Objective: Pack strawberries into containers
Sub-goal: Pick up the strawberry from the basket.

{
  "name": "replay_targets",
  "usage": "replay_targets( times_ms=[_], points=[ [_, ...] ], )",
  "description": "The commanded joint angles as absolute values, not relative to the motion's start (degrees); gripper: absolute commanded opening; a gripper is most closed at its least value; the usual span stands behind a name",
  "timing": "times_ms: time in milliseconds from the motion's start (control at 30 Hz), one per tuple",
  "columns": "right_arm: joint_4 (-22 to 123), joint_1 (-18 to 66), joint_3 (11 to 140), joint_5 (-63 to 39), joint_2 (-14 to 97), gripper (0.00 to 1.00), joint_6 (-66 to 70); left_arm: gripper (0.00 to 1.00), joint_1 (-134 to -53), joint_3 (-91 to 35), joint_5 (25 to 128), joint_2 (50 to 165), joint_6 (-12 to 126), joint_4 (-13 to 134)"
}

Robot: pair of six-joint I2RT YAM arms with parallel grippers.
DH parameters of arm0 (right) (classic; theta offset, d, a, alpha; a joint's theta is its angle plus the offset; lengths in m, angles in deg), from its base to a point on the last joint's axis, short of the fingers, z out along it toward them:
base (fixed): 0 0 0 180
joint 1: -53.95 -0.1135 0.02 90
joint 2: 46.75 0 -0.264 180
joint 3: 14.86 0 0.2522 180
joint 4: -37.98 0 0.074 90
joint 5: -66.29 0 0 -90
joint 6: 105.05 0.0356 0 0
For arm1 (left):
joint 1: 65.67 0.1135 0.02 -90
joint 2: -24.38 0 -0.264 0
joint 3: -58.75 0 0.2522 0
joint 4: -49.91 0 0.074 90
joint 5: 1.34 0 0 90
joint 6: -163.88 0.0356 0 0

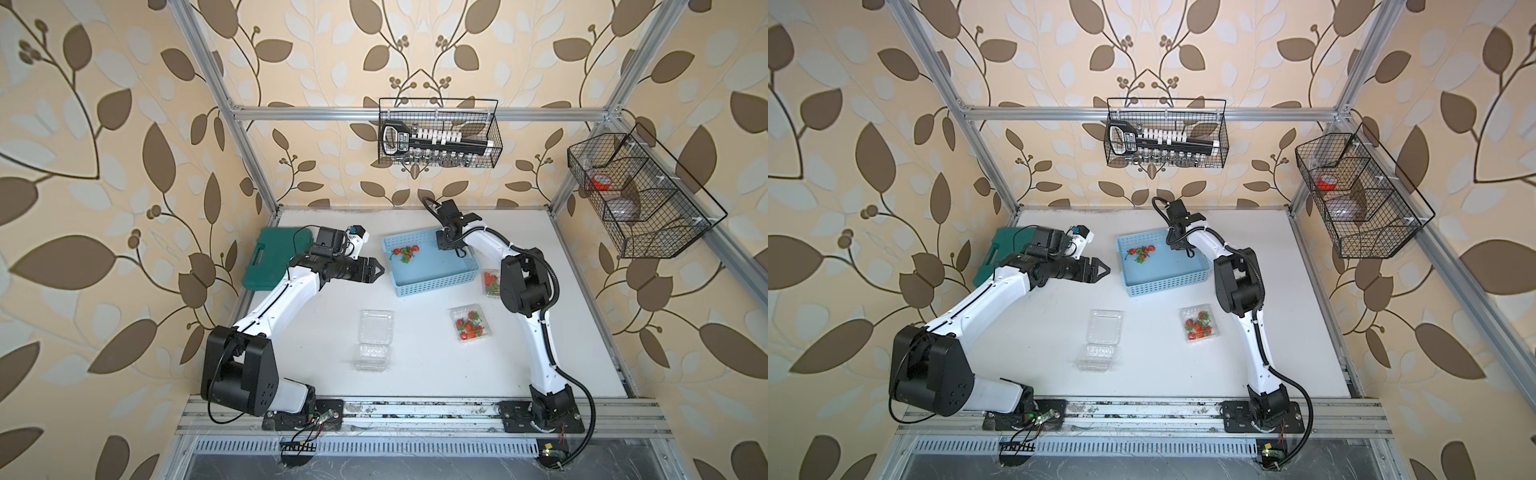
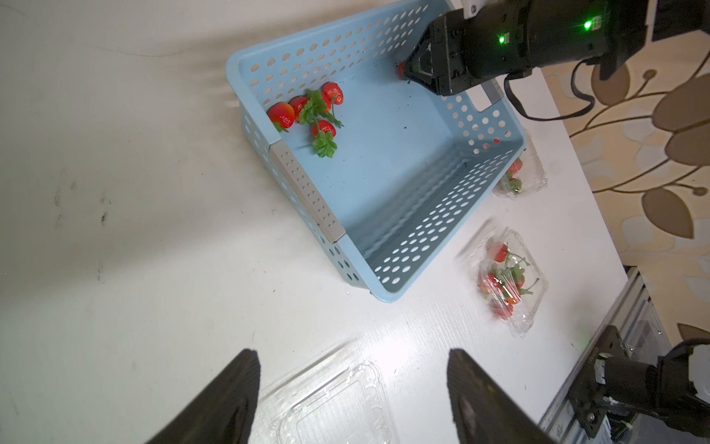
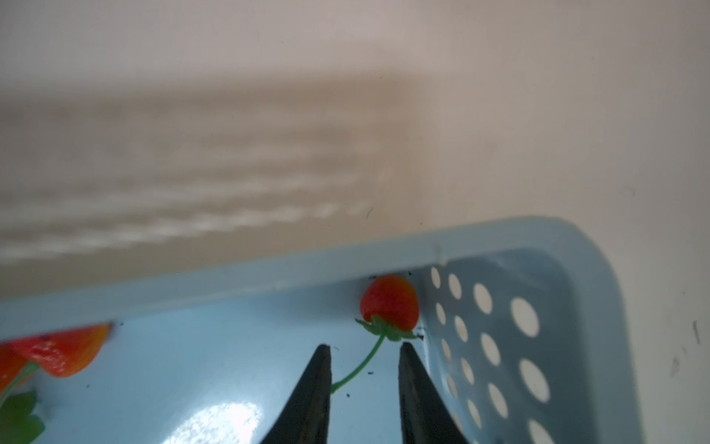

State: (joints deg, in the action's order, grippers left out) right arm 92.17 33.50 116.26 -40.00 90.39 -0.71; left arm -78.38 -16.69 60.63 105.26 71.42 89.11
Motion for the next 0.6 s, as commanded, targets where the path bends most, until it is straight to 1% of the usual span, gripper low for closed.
replay_targets(
  times_ms=[0,167,300,467,567],
  points=[
    [92.04,33.87,115.62,-40.77,91.75,0.30,-0.07,0.78,-78.15,-17.09,59.59,104.99,72.26,88.28],
    [91.99,33.89,116.66,-40.76,92.85,0.29,0.06,0.78,-78.15,-16.90,59.57,104.65,72.08,88.05],
    [92.37,33.92,117.46,-40.16,93.64,0.22,0.38,0.78,-78.15,-16.81,59.48,104.63,72.12,88.08],
    [92.04,33.98,116.45,-40.03,93.56,0.18,0.76,0.78,-78.15,-16.91,59.31,104.64,72.13,88.07],
    [92.09,34.04,116.46,-40.09,93.02,0.14,0.75,0.78,-78.15,-16.94,59.40,104.45,72.12,88.06]
  ],
)
